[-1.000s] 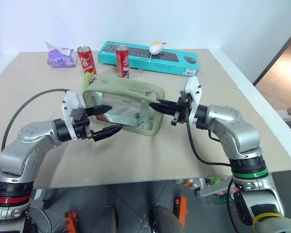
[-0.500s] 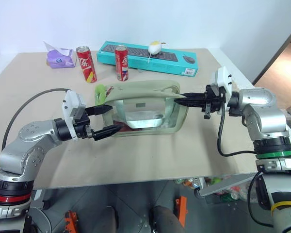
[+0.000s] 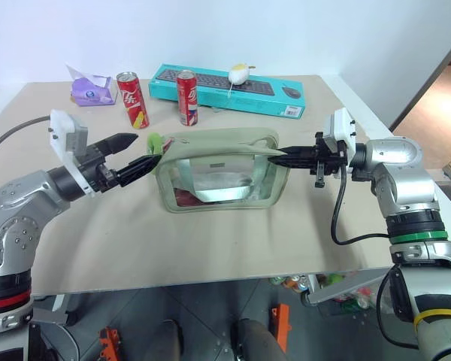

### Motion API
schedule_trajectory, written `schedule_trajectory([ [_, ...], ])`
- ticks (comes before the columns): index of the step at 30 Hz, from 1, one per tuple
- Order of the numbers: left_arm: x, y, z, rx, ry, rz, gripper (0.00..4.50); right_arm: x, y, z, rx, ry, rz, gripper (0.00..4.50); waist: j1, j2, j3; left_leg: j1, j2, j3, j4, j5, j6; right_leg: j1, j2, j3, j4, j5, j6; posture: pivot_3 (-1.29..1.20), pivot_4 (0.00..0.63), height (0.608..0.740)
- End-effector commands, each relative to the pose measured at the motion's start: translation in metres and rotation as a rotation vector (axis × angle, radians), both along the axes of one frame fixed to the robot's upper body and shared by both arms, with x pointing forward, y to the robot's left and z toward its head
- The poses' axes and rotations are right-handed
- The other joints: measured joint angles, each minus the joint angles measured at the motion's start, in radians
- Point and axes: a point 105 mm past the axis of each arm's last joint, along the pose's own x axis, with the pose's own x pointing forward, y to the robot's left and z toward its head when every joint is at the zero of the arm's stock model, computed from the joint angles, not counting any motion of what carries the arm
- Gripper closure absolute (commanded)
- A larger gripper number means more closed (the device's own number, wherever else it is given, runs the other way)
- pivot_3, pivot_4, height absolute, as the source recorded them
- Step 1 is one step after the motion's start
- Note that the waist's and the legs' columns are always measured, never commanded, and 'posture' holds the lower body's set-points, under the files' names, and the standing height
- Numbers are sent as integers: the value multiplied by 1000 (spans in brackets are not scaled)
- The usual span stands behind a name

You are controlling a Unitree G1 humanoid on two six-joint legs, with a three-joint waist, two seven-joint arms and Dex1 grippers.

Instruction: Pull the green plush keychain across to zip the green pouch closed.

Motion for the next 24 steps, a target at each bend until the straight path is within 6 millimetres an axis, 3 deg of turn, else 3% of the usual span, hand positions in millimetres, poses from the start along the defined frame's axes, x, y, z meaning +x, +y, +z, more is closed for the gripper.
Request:
schedule_trajectory([
  [1, -3, 7, 5, 33, -31, 4, 0, -6, 2, 11, -3, -55, 13, 4487, -1, 0, 0, 0, 0, 0, 0, 0, 0, 0, 0, 0, 0, 0, 0, 0, 150, 740],
  [5, 3, 5, -10, 68, -14, 2, 0, -7, 3, 12, -5, -58, 8, 4487, -3, 0, 0, 0, 0, 0, 0, 0, 0, 0, 0, 0, 0, 0, 0, 0, 150, 740],
  [13, 20, 29, -25, 112, -21, 111, 0, -9, 0, 8, -15, -54, -10, 4487, -5, 0, 0, 0, 1, 0, 0, 0, 0, 0, 0, 0, 0, 0, -1, 0, 150, 740],
  [24, 25, 8, -34, 109, -19, 13, 0, -7, -2, 8, -19, -56, -30, 4487, -5, 0, 0, 0, 1, 0, 0, 0, 0, 0, 1, 0, 0, 1, -1, 0, 150, 740],
])
